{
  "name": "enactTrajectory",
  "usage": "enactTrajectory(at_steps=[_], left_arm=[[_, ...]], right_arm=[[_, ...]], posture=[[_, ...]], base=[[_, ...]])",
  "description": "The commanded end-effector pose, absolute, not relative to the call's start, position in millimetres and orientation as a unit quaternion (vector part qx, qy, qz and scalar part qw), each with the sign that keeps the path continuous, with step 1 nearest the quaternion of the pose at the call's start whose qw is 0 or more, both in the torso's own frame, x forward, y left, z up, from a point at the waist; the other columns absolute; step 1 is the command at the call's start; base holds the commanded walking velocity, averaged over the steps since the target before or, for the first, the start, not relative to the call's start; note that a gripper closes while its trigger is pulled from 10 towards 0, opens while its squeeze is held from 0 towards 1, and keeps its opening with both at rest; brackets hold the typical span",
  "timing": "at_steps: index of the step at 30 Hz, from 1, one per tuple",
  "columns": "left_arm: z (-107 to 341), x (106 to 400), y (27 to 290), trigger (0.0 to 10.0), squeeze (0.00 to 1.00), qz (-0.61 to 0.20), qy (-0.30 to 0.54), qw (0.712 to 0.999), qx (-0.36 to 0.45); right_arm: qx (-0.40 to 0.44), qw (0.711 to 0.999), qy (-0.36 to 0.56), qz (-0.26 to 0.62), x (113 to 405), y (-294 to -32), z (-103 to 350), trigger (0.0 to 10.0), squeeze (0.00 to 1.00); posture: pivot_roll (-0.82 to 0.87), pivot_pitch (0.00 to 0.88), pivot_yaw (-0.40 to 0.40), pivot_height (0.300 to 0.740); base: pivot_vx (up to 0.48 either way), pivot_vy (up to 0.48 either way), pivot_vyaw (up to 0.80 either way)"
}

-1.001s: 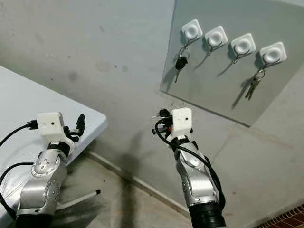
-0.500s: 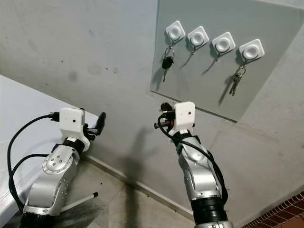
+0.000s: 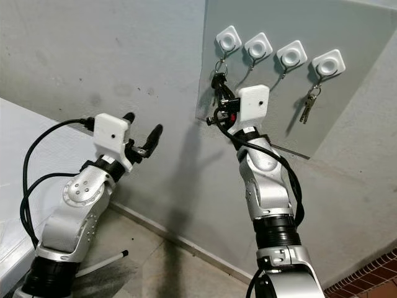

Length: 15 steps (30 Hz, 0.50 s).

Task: Hang keys on a hook

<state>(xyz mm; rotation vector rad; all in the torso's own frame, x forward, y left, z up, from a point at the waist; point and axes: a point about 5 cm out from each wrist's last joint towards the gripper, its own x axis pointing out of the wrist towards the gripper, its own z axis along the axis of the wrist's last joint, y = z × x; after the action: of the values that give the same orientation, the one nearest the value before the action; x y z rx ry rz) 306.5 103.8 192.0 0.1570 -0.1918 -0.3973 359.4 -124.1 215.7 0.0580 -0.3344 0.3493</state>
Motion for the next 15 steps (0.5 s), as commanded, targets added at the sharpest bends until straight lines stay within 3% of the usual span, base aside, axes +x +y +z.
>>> enactTrajectory(at_steps=[1, 15], left_arm=[[205.6, 307.3, 97.0, 10.0, 0.00, -0.215, -0.115, 0.966, 0.085], [214.3, 304.0, 97.4, 10.0, 0.00, -0.221, -0.134, 0.962, 0.091]], right_arm=[[0.041, 0.962, -0.205, 0.173, 363.5, -125.4, 237.1, 10.0, 0.00], [0.048, 0.953, -0.225, 0.196, 352.4, -129.9, 234.9, 10.0, 0.00]], posture=[[-0.07, 0.000, -0.041, 0.740], [-0.07, 0.000, -0.040, 0.740]], base=[[0.000, 0.000, 0.00], [0.000, 0.000, 0.00]])
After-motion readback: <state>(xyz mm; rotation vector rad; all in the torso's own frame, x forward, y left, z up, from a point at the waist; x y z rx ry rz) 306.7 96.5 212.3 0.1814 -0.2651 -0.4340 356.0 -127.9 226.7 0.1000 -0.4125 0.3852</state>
